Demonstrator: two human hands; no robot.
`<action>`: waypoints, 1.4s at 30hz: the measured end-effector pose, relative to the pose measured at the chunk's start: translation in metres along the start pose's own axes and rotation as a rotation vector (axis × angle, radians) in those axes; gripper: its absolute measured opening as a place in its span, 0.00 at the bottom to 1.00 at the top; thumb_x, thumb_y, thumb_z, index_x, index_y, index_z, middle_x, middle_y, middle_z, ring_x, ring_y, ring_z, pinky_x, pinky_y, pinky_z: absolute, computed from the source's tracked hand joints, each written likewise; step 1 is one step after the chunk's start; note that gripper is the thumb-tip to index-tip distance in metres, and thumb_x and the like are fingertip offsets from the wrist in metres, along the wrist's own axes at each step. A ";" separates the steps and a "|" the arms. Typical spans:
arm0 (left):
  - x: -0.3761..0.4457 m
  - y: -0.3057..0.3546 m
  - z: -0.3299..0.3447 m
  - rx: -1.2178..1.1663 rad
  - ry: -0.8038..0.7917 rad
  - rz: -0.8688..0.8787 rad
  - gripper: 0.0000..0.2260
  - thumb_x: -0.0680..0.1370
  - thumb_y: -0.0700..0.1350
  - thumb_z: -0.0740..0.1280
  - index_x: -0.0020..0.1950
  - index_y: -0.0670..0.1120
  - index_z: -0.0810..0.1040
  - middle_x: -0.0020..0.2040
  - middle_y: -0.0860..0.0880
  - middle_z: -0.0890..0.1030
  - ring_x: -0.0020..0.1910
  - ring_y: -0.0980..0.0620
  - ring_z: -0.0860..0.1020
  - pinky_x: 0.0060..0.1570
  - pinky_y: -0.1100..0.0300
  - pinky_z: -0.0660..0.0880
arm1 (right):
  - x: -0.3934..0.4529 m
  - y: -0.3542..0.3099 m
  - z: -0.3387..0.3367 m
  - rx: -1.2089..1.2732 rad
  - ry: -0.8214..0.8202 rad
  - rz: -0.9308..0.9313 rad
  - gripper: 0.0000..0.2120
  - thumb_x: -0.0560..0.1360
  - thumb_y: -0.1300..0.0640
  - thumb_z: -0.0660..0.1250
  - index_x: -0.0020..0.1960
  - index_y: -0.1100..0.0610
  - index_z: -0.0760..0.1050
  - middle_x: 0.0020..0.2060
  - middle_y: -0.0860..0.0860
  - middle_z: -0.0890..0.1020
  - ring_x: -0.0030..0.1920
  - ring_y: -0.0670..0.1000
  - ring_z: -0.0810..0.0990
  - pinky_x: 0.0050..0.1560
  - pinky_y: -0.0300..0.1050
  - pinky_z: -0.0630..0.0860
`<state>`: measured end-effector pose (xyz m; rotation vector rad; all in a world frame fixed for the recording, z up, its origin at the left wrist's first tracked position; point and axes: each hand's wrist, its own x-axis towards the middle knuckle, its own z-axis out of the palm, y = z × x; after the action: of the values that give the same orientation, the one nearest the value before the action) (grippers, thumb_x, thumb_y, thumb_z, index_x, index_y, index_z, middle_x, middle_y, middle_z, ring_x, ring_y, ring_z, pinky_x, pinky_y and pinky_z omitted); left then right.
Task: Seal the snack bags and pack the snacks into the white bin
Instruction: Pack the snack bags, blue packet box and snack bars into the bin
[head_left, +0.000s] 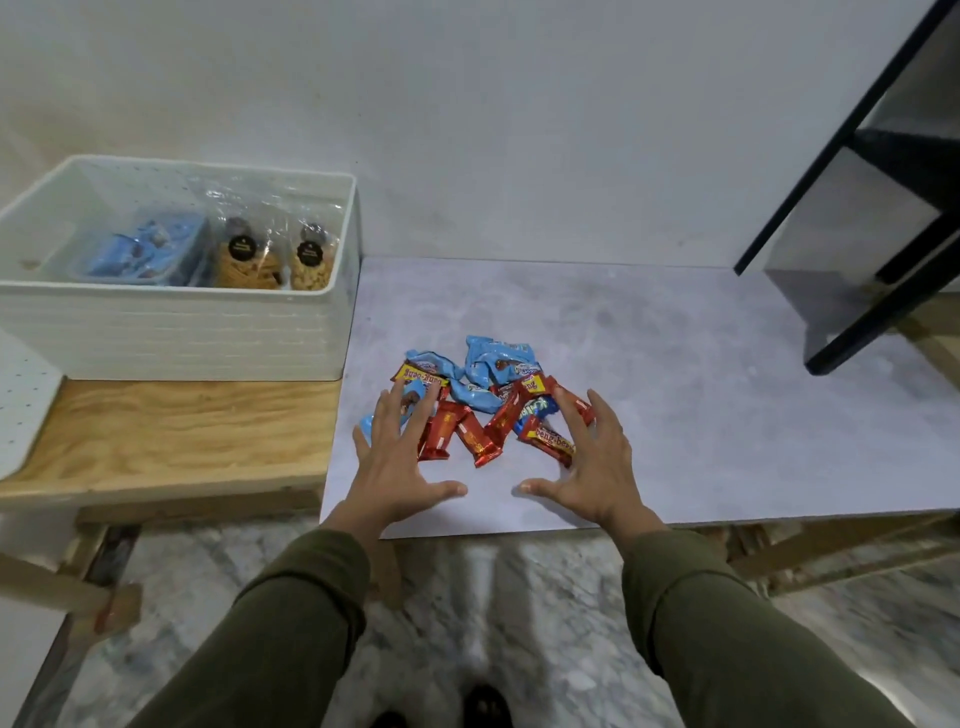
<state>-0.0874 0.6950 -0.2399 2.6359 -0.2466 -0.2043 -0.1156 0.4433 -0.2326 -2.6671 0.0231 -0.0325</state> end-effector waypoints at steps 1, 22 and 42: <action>0.002 0.000 0.005 0.014 0.001 -0.011 0.55 0.62 0.68 0.72 0.67 0.69 0.28 0.75 0.53 0.30 0.75 0.48 0.32 0.71 0.37 0.39 | 0.002 0.005 0.004 0.005 0.000 -0.014 0.57 0.52 0.19 0.59 0.74 0.35 0.41 0.76 0.54 0.48 0.76 0.59 0.47 0.72 0.61 0.53; 0.102 -0.023 0.015 0.080 -0.031 0.227 0.57 0.50 0.80 0.62 0.70 0.70 0.33 0.78 0.49 0.42 0.77 0.46 0.42 0.73 0.38 0.42 | 0.115 0.025 0.041 -0.017 -0.135 -0.345 0.54 0.50 0.18 0.59 0.70 0.28 0.39 0.76 0.46 0.40 0.77 0.56 0.43 0.70 0.72 0.43; 0.116 -0.027 0.020 0.037 0.093 0.255 0.27 0.71 0.67 0.58 0.63 0.53 0.72 0.62 0.48 0.71 0.62 0.49 0.65 0.60 0.51 0.68 | 0.140 0.016 0.053 -0.174 -0.007 -0.490 0.20 0.65 0.40 0.71 0.54 0.47 0.76 0.48 0.52 0.75 0.46 0.54 0.72 0.40 0.48 0.74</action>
<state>0.0255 0.6855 -0.2822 2.6100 -0.5537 0.0079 0.0252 0.4499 -0.2847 -2.7773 -0.6562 -0.1861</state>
